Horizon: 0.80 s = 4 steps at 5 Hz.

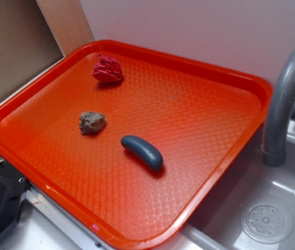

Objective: Grab the plastic pickle.

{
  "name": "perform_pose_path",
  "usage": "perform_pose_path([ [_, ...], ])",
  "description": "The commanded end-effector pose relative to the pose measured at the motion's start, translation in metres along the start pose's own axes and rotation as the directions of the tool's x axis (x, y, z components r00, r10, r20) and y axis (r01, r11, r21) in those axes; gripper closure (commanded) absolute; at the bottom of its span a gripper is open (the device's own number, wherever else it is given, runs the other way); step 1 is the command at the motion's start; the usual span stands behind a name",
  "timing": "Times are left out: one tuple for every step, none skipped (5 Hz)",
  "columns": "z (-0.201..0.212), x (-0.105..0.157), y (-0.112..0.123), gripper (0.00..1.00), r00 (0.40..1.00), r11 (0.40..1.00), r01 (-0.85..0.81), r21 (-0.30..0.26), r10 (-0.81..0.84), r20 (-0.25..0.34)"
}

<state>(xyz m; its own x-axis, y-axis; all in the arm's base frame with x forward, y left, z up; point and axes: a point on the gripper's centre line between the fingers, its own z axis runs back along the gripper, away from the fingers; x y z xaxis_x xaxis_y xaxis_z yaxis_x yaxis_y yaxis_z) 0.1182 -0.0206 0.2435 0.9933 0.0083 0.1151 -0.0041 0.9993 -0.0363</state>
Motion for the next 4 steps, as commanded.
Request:
perform_pose_path([
  [0.0,0.0,0.0,0.0,1.0,1.0,0.0,0.0,0.0,0.0],
  [-0.018,0.013,-0.028,0.0,0.966,0.968,0.249,-0.01,-0.248,0.078],
  [-0.04,0.033,-0.044,0.0,0.87,0.876,0.483,-0.003,-0.479,0.119],
  [-0.057,0.036,-0.055,0.0,0.729,0.731,0.681,-0.05,-0.669,0.145],
])
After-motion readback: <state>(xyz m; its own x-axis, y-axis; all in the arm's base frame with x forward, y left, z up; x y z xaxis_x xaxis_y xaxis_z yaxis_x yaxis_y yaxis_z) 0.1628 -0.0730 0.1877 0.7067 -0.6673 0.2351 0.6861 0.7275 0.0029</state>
